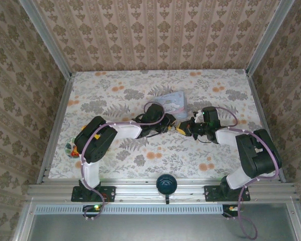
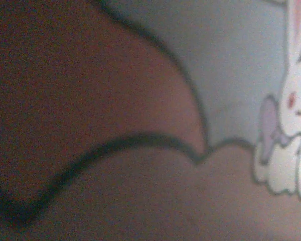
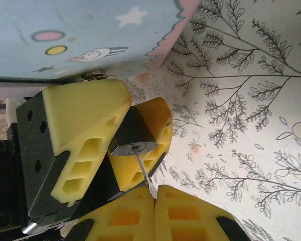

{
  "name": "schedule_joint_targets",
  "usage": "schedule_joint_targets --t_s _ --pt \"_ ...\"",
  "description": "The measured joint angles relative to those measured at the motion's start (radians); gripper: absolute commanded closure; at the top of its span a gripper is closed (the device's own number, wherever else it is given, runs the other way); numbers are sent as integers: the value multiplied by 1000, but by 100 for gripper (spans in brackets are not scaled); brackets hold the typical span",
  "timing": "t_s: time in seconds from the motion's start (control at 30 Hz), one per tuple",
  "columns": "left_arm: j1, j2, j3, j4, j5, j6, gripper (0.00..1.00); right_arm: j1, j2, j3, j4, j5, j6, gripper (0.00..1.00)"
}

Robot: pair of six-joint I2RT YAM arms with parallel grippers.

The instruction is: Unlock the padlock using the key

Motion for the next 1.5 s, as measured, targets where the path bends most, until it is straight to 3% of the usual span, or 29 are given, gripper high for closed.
schedule_joint_targets --t_s 0.33,0.67,0.87,1.5 --pt "-3 7 19 -6 82 -2 77 99 -180 83 -351 286 -284 100" --pt "-10 7 19 -10 90 6 77 128 -199 122 -438 365 -381 100" --pt "-10 7 19 -10 83 12 78 121 -187 120 -420 353 -312 100" --pt "-6 7 12 -6 25 21 78 75 -139 -13 -91 258 -77 100"
